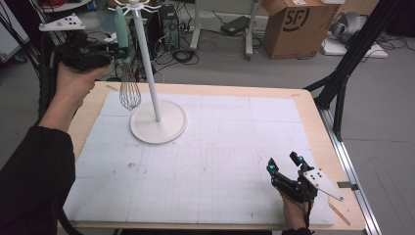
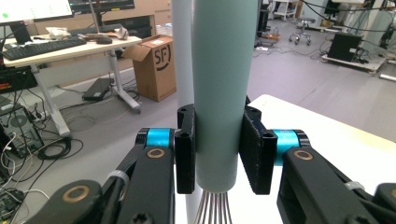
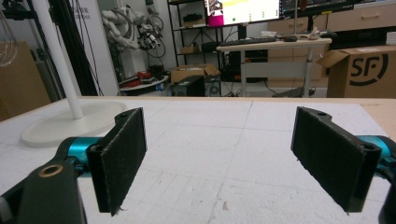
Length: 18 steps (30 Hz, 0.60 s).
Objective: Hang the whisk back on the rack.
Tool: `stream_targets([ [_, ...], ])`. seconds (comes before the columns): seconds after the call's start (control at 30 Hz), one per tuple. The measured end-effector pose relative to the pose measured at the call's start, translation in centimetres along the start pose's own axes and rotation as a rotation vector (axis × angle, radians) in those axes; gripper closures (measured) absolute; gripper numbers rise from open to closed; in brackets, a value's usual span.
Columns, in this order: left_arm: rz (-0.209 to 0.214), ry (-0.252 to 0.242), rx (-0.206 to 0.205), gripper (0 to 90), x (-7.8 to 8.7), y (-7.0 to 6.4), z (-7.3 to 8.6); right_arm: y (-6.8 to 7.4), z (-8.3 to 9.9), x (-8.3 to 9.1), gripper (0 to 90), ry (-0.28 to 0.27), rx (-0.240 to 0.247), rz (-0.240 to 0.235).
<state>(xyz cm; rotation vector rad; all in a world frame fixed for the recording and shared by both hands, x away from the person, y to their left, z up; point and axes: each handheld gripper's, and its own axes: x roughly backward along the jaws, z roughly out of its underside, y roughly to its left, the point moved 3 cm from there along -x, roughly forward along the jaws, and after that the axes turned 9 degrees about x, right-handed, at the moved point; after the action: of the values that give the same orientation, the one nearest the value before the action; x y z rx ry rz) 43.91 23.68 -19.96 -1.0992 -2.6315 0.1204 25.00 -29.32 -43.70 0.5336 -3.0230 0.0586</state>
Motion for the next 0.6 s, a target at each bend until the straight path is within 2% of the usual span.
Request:
stream_targets([
  [0.43, 0.019, -0.008, 0.027, 69.2, -1.0, 0.7, 0.5, -0.3, 0.1, 0.6, 17.4, 0.001, 0.000, 0.021],
  [0.6, 0.036, -0.031, 0.064, 68.6, -1.0, 1.1, 1.1, -0.4, 0.1, 0.8, 17.3, 0.000, -0.003, 0.024],
])
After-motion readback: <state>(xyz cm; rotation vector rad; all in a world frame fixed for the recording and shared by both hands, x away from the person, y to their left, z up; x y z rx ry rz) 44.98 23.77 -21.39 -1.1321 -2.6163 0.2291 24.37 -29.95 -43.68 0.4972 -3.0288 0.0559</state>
